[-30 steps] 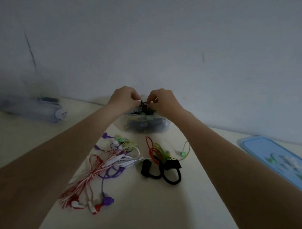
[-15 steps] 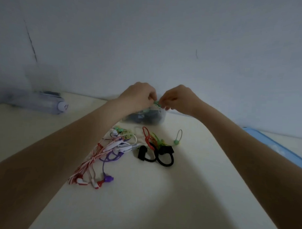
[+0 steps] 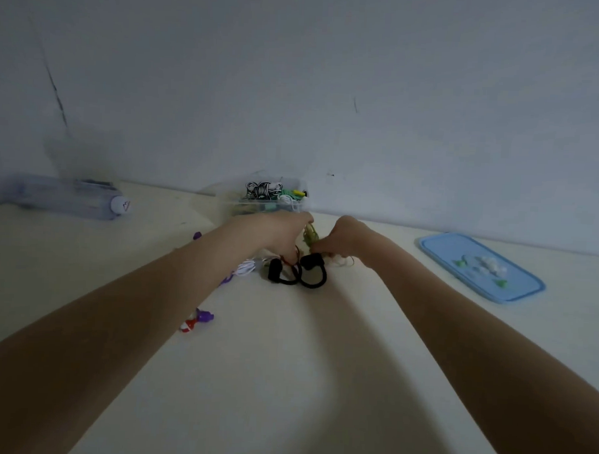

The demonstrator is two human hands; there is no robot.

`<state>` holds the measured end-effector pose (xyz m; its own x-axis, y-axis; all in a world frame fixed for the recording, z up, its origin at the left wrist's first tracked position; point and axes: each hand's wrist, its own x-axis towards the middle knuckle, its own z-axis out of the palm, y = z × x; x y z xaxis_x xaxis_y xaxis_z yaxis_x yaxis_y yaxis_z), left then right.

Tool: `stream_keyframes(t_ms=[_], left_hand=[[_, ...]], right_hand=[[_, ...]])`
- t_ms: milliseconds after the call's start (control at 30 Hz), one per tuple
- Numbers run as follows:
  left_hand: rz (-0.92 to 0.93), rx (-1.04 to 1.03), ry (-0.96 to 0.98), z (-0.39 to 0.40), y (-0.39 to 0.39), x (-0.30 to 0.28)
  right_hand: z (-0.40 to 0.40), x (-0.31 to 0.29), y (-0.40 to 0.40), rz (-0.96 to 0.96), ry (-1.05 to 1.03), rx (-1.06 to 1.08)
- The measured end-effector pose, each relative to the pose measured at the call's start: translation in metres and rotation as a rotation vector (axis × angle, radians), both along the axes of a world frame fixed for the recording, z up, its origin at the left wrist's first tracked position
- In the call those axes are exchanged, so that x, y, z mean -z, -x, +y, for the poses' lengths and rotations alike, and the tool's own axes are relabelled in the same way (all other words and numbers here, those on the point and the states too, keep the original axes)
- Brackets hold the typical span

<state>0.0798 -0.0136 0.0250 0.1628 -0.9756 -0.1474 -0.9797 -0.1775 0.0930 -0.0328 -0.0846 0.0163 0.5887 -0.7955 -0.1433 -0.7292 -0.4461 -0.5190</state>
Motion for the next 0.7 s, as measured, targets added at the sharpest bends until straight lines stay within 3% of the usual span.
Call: stream_keyframes(t_ms=[167, 267, 367, 467, 567, 633, 700], left_hand=[[0.005, -0.015, 0.037, -0.016, 0.004, -0.002], [-0.028, -0.044, 0.048, -0.019, 0.008, -0.003], [-0.023, -0.034, 0.26, -0.022, 0.022, -0.009], [0.215, 0.058, 0.4, -0.037, 0.049, -0.011], [0.511, 0.029, 0.241, -0.057, 0.082, -0.005], [0.586, 0.007, 0.158, -0.069, 0.097, 0.003], [0.538, 0.031, 0.142, -0.078, 0.107, 0.01]], right_hand=[[-0.014, -0.004, 0.024, -0.314, -0.194, 0.198], [-0.026, -0.01, 0.044, -0.453, -0.142, 0.272], [-0.034, -0.02, 0.064, -0.483, -0.121, 0.284], [-0.04, -0.029, 0.08, -0.482, -0.12, 0.305], [-0.043, -0.036, 0.101, -0.523, -0.127, 0.339], [-0.047, -0.039, 0.114, -0.555, -0.183, 0.334], [-0.052, -0.039, 0.128, -0.515, -0.223, 0.337]])
